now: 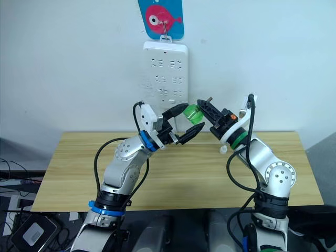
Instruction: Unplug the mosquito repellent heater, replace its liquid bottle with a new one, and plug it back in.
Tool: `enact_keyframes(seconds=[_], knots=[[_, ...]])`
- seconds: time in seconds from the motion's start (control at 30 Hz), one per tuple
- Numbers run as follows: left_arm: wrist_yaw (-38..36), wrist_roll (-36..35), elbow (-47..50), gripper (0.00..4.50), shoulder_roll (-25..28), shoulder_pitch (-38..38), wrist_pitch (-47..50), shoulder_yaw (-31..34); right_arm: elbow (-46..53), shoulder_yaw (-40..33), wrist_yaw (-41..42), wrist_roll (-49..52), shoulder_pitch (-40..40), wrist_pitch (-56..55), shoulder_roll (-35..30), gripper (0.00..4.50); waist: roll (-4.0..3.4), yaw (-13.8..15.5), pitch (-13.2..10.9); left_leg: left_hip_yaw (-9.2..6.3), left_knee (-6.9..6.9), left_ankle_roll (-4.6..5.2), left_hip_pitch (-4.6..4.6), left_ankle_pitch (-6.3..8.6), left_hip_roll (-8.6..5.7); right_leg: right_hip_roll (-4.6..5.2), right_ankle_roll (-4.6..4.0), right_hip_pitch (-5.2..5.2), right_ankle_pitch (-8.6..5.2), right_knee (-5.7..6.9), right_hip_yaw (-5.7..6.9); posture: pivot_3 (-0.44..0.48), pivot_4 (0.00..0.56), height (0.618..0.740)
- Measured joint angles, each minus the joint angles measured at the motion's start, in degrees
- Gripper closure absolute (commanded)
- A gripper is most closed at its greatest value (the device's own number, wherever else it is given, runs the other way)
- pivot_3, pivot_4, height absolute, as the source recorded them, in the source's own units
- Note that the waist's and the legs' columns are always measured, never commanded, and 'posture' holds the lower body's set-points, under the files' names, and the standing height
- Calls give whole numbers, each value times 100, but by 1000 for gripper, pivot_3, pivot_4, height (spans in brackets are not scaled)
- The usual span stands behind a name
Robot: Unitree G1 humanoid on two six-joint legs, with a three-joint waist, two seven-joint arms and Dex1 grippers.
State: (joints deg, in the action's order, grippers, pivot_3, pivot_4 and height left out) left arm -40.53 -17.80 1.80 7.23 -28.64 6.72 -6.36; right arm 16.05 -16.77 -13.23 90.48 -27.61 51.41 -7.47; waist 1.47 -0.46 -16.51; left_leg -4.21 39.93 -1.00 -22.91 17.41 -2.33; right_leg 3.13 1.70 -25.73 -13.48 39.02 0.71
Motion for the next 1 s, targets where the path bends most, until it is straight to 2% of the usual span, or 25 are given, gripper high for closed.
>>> enact_keyframes(seconds=[0.3, 0.4, 0.57, 0.6, 0.83, 1.0], knots=[[101, -14, 20, 0, -32, -2, 10, 3, 1, 296, -145, 268, 87, -318, -173, 3635, 0, 2, 0, 0, 0, 0, 0, 0, 0, 0, 0, 1, 0, -1, 0, 34, 256, 740], [107, -19, 20, 581, -41, -8, 11, 8, 1, 358, -152, 298, 116, -382, -267, 3635, 0, 2, 0, 0, 0, 0, -1, 0, 0, 0, 0, 1, 0, -1, 0, 35, 257, 740], [52, -27, 20, 2105, -65, -19, 26, -24, 0, 450, -195, 323, 114, -597, -301, 3635, 0, 2, 0, 0, 0, 1, -1, 0, 0, -1, 0, 1, 0, -2, 0, 35, 257, 740], [52, -27, 21, 2242, -65, -20, 26, -24, 0, 463, -210, 344, 114, -615, -308, 3635, 0, 2, 0, 0, 0, 1, -1, 0, 0, -1, 0, 1, 0, -2, 0, 35, 258, 740], [51, -27, 21, 2240, -73, -19, 26, -12, 0, 576, -240, 367, 114, -723, -361, 3635, 0, 2, 0, 0, 0, 1, -1, 0, 1, -1, 0, 1, 0, -2, 0, 32, 259, 740], [102, -20, 9, 2240, -34, -28, 52, 13, 48, 740, -116, 361, 110, -622, -637, 1983, 0, 2, 0, -1, 0, 1, -1, 0, 1, -1, 0, 1, 0, -3, 0, 25, 258, 740]])
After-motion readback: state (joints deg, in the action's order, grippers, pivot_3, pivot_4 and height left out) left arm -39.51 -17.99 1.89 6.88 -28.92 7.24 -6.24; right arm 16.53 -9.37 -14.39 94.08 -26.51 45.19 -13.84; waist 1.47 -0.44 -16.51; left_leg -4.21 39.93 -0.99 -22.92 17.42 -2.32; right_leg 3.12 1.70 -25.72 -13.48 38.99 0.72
